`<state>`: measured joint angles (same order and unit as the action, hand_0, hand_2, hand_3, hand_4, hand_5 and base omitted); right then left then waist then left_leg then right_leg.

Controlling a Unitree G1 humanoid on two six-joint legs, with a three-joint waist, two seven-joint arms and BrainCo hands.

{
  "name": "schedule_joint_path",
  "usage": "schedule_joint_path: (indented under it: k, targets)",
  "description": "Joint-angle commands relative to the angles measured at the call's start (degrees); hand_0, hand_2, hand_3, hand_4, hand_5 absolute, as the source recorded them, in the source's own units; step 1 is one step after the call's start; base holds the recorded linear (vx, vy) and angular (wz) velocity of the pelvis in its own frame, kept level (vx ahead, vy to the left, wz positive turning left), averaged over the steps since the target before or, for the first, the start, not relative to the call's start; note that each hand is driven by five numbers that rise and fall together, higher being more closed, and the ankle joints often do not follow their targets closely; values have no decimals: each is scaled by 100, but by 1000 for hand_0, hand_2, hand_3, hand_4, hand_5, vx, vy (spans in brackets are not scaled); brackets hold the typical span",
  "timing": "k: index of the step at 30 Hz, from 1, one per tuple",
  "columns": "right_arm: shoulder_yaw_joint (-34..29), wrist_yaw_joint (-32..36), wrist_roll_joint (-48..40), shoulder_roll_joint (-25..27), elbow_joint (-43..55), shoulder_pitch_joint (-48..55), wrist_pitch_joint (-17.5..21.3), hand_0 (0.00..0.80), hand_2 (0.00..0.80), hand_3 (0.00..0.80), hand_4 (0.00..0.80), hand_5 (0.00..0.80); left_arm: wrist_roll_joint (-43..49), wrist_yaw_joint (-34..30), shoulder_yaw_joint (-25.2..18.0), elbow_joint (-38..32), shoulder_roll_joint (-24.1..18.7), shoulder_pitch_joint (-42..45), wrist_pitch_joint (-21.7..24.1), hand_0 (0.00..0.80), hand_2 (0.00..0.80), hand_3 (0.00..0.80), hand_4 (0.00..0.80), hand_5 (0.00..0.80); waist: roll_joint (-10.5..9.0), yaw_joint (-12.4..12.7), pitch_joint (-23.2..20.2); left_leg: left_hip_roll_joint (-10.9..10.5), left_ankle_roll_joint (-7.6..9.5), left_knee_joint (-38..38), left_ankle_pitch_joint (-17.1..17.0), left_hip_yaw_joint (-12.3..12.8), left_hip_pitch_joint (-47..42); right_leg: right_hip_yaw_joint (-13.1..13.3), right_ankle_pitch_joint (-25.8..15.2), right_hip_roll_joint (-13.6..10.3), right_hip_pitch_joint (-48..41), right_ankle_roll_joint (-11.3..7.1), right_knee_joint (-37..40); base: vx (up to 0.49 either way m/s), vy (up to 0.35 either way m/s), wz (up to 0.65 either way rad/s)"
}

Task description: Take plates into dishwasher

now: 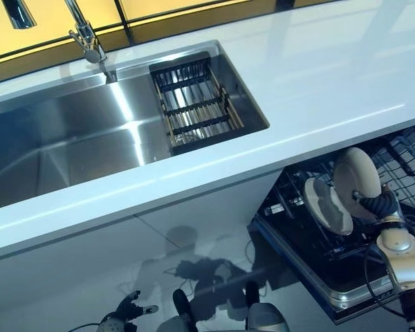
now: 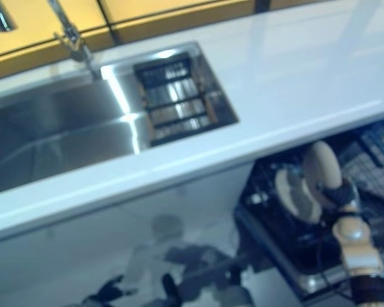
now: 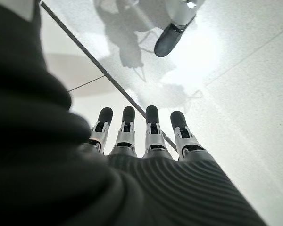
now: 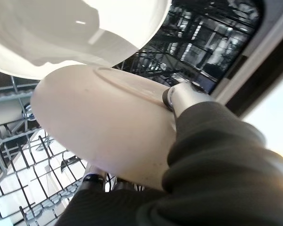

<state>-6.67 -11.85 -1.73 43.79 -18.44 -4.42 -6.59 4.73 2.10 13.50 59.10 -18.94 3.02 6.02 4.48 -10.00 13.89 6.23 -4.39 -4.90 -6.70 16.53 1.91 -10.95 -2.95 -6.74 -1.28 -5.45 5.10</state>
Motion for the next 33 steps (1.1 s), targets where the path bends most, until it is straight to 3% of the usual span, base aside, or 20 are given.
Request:
schedule_joint_path:
  k: [1,12,22,33]
  targets:
    - [-235,-262,203,420,-55,-594,68,800,800,800,800,800,-115,-24,100,-34,-268,-398,111,0,0,0,0,0,-286,183,123,-17,-12,154,632,24,-449,45,243,88,527,123,-542,-6,-36,15]
    - [-489,-459,254,907,-260,-531,-3,800,800,800,800,800,-209,-98,99,-165,-340,-332,103,0,0,0,0,0,-199,171,183,8,-80,141,603,-46,-476,-18,318,102,579,189,-650,5,-15,4]
    - [-533,-235,454,963,-181,-432,-107,800,800,800,800,800,-184,-90,107,-238,-319,-336,37,0,0,0,0,0,-214,140,191,62,-110,222,633,-9,-469,-19,344,123,633,222,-682,13,-19,0]
    - [-244,-239,353,941,-529,-837,-148,800,800,800,800,800,-231,-110,219,-441,-339,-401,-21,0,0,0,0,0,-22,214,395,65,-155,243,602,-32,-380,-102,344,93,787,264,-726,0,0,0]
